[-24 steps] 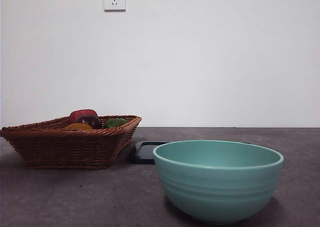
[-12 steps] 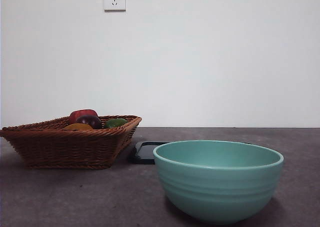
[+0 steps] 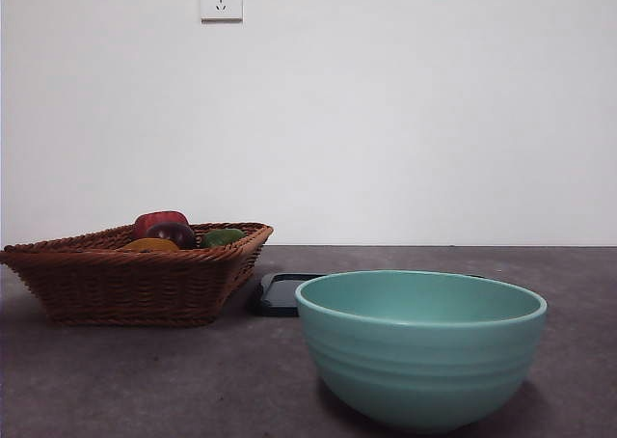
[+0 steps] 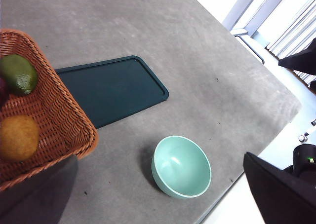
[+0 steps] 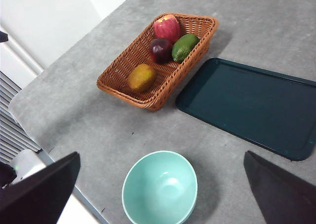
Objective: Pick up the wifruite, put it on the bowl, pick up the plate, put it on desk
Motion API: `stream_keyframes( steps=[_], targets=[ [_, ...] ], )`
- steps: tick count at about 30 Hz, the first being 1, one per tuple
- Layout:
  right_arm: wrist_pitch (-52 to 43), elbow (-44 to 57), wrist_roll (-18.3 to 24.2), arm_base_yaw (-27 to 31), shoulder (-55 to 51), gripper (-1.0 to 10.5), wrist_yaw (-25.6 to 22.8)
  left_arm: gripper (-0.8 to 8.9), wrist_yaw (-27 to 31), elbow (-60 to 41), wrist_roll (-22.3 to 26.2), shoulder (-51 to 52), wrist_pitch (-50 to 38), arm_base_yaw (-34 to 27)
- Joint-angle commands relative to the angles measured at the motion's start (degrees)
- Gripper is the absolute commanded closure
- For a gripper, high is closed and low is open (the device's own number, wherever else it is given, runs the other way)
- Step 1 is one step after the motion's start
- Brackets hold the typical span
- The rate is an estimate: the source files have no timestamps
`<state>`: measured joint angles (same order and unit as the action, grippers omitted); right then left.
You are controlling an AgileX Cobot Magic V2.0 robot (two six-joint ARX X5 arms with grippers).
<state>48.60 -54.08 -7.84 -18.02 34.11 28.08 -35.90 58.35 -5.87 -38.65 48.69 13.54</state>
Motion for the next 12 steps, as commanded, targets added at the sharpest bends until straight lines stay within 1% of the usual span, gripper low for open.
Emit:
stream_keyframes(
  steps=[1, 6, 12],
  targets=[
    [-0.5, -1.1, 0.4, -0.3, 0.2, 2.4, 0.0, 1.89, -0.2, 1.3, 0.2, -0.3, -0.3, 0.3],
    [-0.5, -1.1, 0.4, -0.3, 0.2, 2.4, 0.0, 1.89, -0.1, 1.3, -1.3, -0.6, -0.1, 0.3],
    [-1.0, -1.1, 0.4, -0.3, 0.2, 2.4, 0.4, 1.9, 0.6, 3.0, -0.5, -5.4, 2.4, 0.3]
  ],
)
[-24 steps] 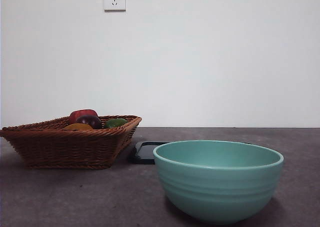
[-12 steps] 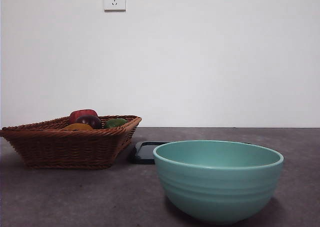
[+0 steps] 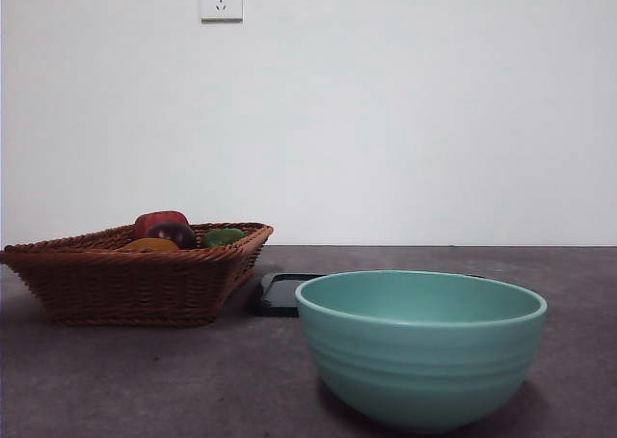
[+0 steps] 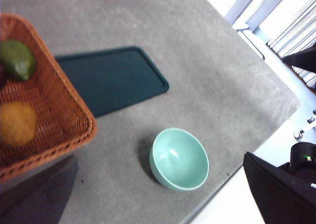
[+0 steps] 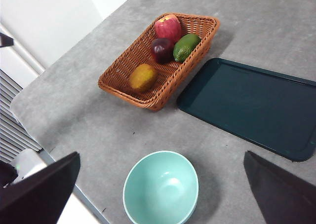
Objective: Pick up the wifruite, put it on the bowl, pick up the plate, put it on desk
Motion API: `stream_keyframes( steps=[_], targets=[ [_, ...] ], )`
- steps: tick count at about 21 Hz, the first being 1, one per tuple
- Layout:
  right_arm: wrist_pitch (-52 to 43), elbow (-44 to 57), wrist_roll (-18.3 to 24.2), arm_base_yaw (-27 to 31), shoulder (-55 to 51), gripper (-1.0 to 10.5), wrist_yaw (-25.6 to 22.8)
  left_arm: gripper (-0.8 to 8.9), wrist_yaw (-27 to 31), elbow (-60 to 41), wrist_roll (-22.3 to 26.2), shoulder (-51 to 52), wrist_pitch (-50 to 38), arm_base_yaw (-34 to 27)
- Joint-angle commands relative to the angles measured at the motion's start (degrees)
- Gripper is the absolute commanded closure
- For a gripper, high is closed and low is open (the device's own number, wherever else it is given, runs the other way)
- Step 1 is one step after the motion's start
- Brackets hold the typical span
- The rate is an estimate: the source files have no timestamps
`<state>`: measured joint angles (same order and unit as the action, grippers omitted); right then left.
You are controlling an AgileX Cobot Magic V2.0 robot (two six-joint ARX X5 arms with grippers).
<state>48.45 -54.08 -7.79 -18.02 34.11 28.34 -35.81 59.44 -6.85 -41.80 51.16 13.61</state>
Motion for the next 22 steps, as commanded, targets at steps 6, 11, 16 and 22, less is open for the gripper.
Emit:
stream_keyframes(
  steps=[6, 11, 16, 22],
  targets=[
    [-0.9, -1.1, 0.3, -0.3, 0.2, 2.4, 0.1, 1.92, 9.1, 5.9, 2.3, -10.2, 2.6, 0.8],
    [-0.9, -1.1, 0.4, -0.3, 0.2, 2.4, 0.1, 1.92, 18.0, 10.5, 3.2, -19.2, 5.7, 3.1],
    [-0.9, -1.1, 0.3, -0.3, 0.2, 2.4, 0.1, 1.92, 27.5, 14.7, 3.3, -31.7, 5.7, 7.0],
    [-0.8, -1.1, 0.3, -0.3, 0.2, 2.4, 0.2, 1.92, 34.4, 15.3, 3.0, -45.9, -1.7, 9.9]
  ],
)
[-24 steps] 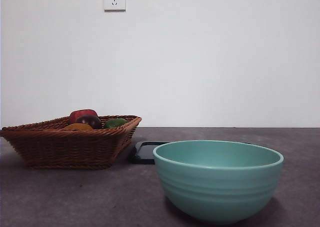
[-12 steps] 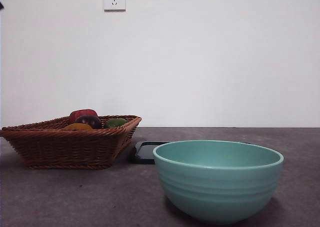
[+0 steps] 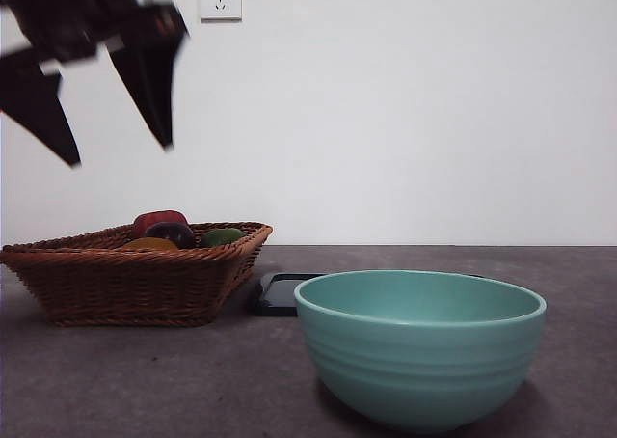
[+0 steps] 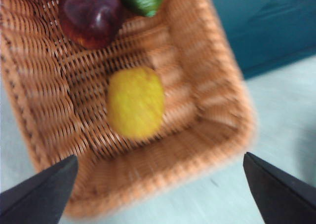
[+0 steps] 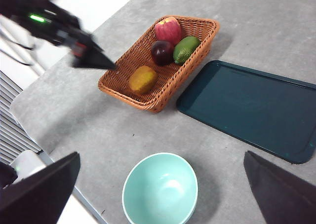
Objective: Pick up the wifruite, put it on the bowl, pick up the plate, put it on desk
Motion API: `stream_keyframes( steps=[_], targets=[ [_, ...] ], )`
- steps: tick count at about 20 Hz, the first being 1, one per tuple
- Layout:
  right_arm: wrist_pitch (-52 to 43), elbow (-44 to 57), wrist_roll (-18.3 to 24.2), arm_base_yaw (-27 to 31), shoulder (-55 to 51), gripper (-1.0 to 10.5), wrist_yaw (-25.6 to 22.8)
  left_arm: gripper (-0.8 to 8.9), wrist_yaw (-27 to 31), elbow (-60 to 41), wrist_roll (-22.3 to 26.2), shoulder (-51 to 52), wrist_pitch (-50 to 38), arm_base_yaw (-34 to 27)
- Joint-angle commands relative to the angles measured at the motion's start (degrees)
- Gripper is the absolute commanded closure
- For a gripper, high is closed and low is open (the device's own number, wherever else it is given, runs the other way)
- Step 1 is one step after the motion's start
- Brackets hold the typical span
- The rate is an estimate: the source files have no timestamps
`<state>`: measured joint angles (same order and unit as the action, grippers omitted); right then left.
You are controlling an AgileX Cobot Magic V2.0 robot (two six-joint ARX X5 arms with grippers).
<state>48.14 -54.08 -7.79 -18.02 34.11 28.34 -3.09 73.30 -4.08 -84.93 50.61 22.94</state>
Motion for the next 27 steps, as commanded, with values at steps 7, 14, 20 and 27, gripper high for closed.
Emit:
stream_keyframes(
  steps=[7, 14, 20, 27],
  targets=[
    [-0.5, -1.1, 0.3, -0.3, 0.2, 2.4, 0.1, 1.92, 4.9, 1.5, 0.3, -13.2, -9.2, 1.0],
    [-0.5, -1.1, 0.4, -0.3, 0.2, 2.4, 0.1, 1.92, 4.9, 1.5, 0.3, -18.2, -10.4, 1.0],
    [-0.5, -1.1, 0.4, -0.3, 0.2, 2.4, 0.1, 3.26, 4.9, 1.5, 0.0, -18.6, -9.8, 0.7],
    [-0.5, -1.1, 0.3, -0.3, 0.2, 2.4, 0.1, 5.42, 4.9, 1.5, 0.0, -18.6, -10.1, 0.4]
  ],
)
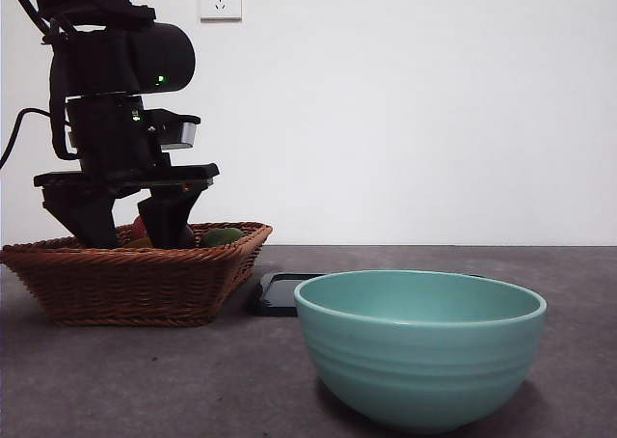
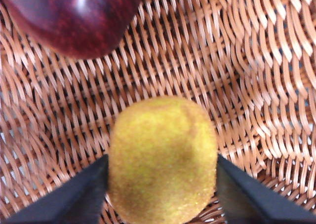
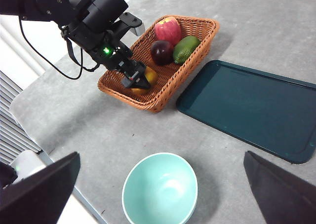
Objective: Pick up the wifruite, put it on the bowl, pick up the plate, put it on desk
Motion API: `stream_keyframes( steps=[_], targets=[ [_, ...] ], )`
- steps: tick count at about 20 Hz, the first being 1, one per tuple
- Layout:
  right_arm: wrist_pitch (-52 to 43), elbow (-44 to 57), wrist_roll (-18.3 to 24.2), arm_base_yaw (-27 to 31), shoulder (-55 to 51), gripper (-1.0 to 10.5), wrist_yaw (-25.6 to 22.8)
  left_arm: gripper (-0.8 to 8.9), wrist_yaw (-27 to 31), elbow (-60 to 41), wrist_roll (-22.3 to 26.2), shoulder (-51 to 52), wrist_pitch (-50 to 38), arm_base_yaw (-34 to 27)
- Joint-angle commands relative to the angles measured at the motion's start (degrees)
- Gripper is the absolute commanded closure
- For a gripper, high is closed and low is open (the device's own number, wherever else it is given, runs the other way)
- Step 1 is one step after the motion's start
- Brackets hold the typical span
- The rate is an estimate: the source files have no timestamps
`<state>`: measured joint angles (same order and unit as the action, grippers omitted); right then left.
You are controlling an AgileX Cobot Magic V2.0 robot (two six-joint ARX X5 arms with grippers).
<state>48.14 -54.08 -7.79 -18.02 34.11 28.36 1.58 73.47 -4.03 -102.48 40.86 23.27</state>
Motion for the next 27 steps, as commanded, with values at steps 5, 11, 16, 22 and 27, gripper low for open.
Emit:
stream_keyframes(
  steps=[5, 11, 16, 22, 27],
  targets=[
    [-0.5, -1.1, 0.4, -0.3, 0.2, 2.4, 0.1, 5.37, 0.2, 3.1, -0.1, -1.0, 1.9, 0.0],
    [-0.5, -1.1, 0.3, -0.3, 0.2, 2.4, 0.1, 5.37, -0.2, 16.0, -3.3, -0.2, 16.9, 0.0],
    [-0.5, -1.1, 0.4, -0.3, 0.2, 2.4, 0.1, 5.37, -0.3, 17.6, -6.7, 7.3, 24.5, 3.0],
    [0.0, -1.1, 0.3, -0.3, 0.2, 2.4, 0.2, 5.37, -0.3, 17.6, -8.9, 18.1, 30.9, 11.2],
    [0.5, -1.1, 0.3, -0.3, -0.5, 2.4, 0.2, 5.37, -0.3, 17.5, -12.2, 21.2, 33.0, 20.3]
  ],
)
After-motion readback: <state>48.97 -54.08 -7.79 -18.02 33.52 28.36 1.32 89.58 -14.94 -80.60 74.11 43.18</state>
